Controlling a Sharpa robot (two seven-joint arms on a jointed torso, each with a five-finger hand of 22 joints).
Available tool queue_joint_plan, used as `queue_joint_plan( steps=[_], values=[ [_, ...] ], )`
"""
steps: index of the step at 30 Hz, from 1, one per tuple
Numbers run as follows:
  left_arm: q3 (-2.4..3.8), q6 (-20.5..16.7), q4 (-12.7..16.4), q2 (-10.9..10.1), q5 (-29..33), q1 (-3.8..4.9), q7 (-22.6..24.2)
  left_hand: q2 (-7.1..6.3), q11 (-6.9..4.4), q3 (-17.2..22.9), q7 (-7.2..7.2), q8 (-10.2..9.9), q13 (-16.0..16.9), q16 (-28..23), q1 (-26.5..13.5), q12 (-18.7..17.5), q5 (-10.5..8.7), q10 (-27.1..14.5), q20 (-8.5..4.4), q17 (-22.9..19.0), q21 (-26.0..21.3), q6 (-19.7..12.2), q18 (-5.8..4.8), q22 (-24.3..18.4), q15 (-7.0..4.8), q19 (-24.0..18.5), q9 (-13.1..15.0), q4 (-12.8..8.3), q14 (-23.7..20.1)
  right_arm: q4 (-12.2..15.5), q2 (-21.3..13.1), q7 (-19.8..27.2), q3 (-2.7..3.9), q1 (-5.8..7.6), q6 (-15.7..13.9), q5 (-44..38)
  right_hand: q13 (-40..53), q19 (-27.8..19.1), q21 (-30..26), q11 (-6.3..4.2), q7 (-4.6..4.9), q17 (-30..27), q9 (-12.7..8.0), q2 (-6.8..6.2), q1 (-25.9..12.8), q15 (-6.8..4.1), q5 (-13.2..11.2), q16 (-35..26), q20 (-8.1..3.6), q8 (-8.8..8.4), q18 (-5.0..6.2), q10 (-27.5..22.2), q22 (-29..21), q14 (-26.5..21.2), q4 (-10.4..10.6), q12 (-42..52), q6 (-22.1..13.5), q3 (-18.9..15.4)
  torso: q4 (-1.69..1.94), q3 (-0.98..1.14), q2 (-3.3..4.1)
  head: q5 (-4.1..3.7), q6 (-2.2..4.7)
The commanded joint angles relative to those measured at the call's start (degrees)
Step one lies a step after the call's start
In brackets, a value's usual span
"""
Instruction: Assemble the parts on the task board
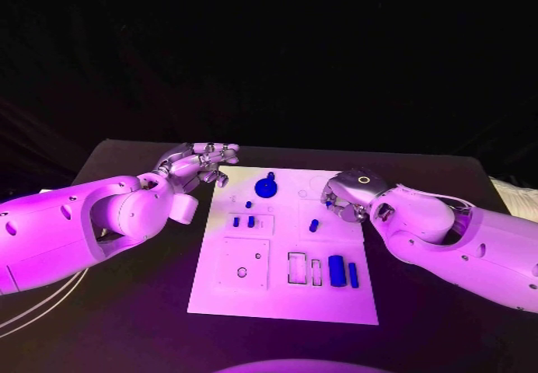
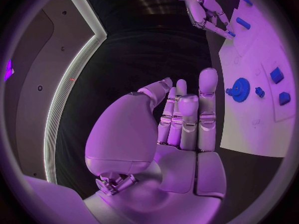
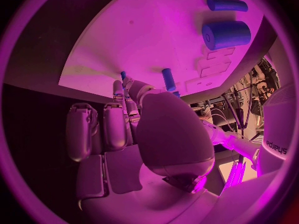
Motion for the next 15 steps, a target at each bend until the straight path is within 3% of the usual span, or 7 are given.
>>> queue_joint_plan(
  steps=[1,15],
  values=[
    [0.03,1.3,0.0,0.1,-0.3,0.03,0.4,0.34,0.03,-0.3,-0.02,0.2,0.1,-0.3,-0.2,0.4,0.26,-0.5,-0.04,-0.1,-0.2,-0.4,0.50,-0.1,-0.10,-0.5,-0.1,-0.1,-0.5,0.6,-0.3,-0.2,0.13,-0.01,-1.7,-0.3,-0.1,0.4,0.3,-0.06,0.07,-0.1,0.1,0.32,-0.3,-0.53,-0.4,0.2,-0.15,0.30,-0.49,0.6,3.6,2.8,-0.4,0.0,0.4,-0.1,-0.01,-0.03,0.00,0.08,0.03],
    [0.03,1.7,-0.4,0.0,-0.3,0.03,0.2,0.33,0.07,-0.3,0.03,0.2,0.1,-0.4,-0.2,0.5,0.27,-0.6,-0.01,-0.3,-0.6,-0.5,0.55,-0.3,-0.06,-0.6,-0.1,-0.1,-0.6,4.4,-1.5,0.4,0.63,-0.02,-3.4,1.3,-0.2,0.5,0.4,0.00,0.13,-0.1,0.2,0.08,-0.7,-0.43,-0.5,0.2,-0.18,0.23,-0.52,0.7,3.8,2.8,-0.5,0.0,0.4,-0.1,0.03,0.01,0.03,0.27,0.15]
  ],
)
